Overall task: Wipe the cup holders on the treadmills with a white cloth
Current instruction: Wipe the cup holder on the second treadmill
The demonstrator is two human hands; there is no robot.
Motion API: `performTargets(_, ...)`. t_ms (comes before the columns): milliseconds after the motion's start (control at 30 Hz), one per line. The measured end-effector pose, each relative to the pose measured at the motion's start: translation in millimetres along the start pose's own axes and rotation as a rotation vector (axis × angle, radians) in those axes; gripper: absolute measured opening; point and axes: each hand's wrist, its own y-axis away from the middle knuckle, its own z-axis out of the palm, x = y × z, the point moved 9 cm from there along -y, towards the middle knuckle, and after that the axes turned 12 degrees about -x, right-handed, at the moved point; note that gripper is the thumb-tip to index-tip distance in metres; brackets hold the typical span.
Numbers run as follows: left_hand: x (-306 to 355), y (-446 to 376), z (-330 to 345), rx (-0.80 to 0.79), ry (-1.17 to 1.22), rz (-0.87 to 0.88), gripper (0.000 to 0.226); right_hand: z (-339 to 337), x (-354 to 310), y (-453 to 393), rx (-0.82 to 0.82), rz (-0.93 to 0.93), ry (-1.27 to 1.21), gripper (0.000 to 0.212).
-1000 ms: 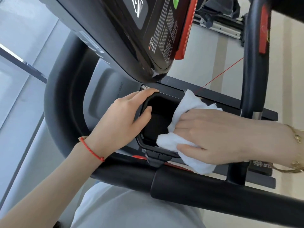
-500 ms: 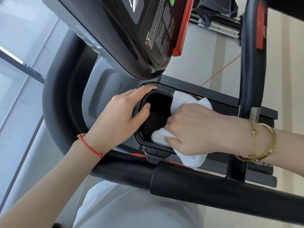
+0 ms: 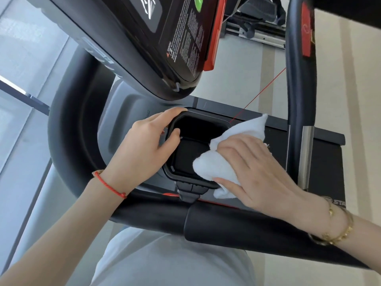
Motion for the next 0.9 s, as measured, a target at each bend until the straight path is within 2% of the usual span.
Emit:
performTargets(167,1.1,-0.2,0.5,0.023,-0.052,-0.015,0.046,-10.7,16.8,3.0,0.218,0.206,-0.059,0.044)
performTargets(300,0.9,4.4,-1.9,0.073,-0.081,-0.064,0.051,-24.7,24.9,-1.8,0.316,0.236,-0.125,0.043)
performTargets(367,-1.9,7.2,-4.0,0.109,-0.053,-0.097,0.047,-41.4,35.2,2.4,0.408,0.286,-0.124,0.042)
performTargets(433,-3.1,7.6,-3.7,0.121,-0.036,-0.105,0.041,-48.2,44.4,0.5,0.428,0.349,-0.078,0.043)
performTargets(533,-2.2,7.5,-3.1,0.124,-0.032,-0.098,0.036,-23.0,48.3,-20.5,0.207,0.322,-0.132,0.048)
performTargets(667,-3.0,7.0,-3.2,0.148,-0.067,-0.099,0.035,12.2,47.9,-38.8,-0.11,0.222,-0.468,0.044)
performTargets(900,-0.6,7.2,-2.9,0.191,-0.063,-0.082,0.029,2.2,38.0,-86.0,-0.213,0.14,-0.225,0.039)
